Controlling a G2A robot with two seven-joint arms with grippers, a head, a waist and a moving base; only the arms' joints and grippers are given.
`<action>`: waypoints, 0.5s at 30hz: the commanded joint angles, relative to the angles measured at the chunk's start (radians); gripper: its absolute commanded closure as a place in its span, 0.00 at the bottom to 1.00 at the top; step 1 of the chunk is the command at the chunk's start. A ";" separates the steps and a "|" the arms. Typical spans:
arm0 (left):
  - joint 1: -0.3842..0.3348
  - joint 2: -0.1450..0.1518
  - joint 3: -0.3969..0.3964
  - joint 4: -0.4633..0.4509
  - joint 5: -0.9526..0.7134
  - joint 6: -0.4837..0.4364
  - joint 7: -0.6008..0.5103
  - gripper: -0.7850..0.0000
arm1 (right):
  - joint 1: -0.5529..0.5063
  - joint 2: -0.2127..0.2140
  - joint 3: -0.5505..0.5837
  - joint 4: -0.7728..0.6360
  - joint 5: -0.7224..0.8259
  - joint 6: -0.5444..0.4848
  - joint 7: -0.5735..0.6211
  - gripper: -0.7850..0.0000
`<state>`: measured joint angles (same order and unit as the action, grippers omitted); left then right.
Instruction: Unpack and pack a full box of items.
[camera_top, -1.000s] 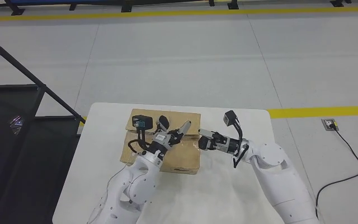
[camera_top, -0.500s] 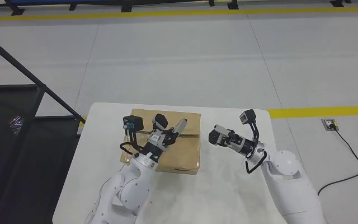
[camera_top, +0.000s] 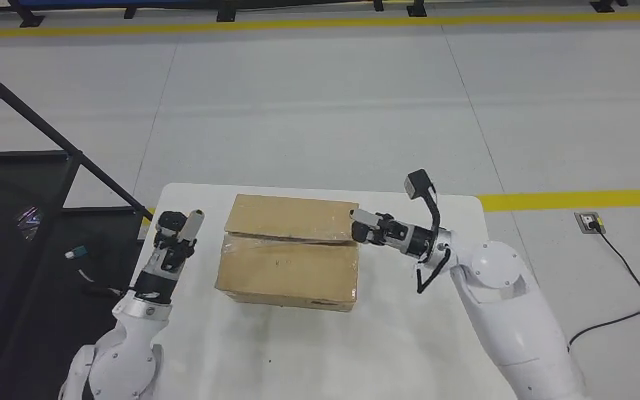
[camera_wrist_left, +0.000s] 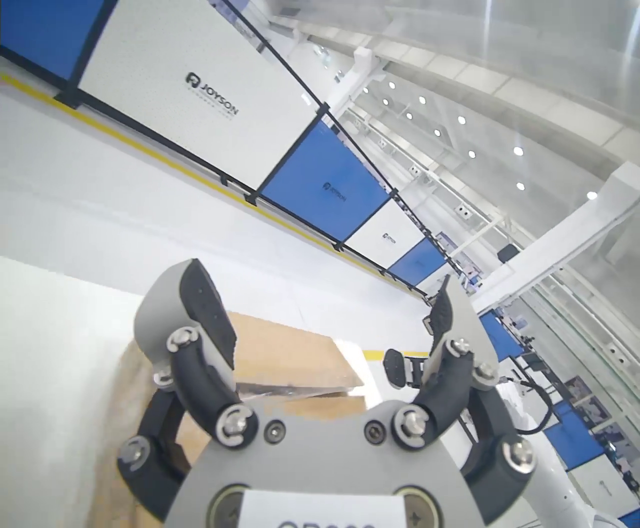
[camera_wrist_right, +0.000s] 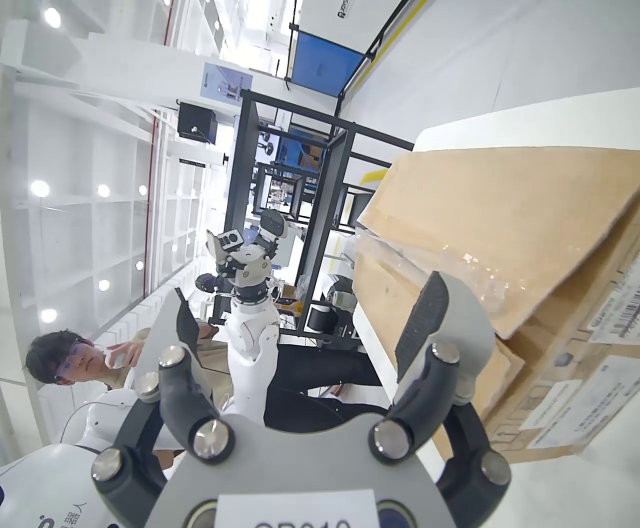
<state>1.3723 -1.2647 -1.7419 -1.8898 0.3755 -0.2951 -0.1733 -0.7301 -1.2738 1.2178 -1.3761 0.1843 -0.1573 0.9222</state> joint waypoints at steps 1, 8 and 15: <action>0.015 0.006 -0.063 0.052 -0.035 -0.035 -0.034 0.00 | 0.045 -0.007 -0.035 0.029 -0.004 0.022 0.007 0.00; 0.003 0.018 -0.113 0.206 -0.070 -0.079 -0.072 0.00 | 0.211 -0.053 -0.189 0.232 0.042 0.061 0.033 0.00; -0.028 0.021 -0.099 0.265 -0.108 -0.071 -0.072 0.00 | 0.289 -0.097 -0.297 0.408 0.048 0.046 0.002 0.00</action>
<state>1.3500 -1.2441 -1.8432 -1.6331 0.2699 -0.3718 -0.2420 -0.4459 -1.3680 0.9272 -0.9840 0.2349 -0.1095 0.9317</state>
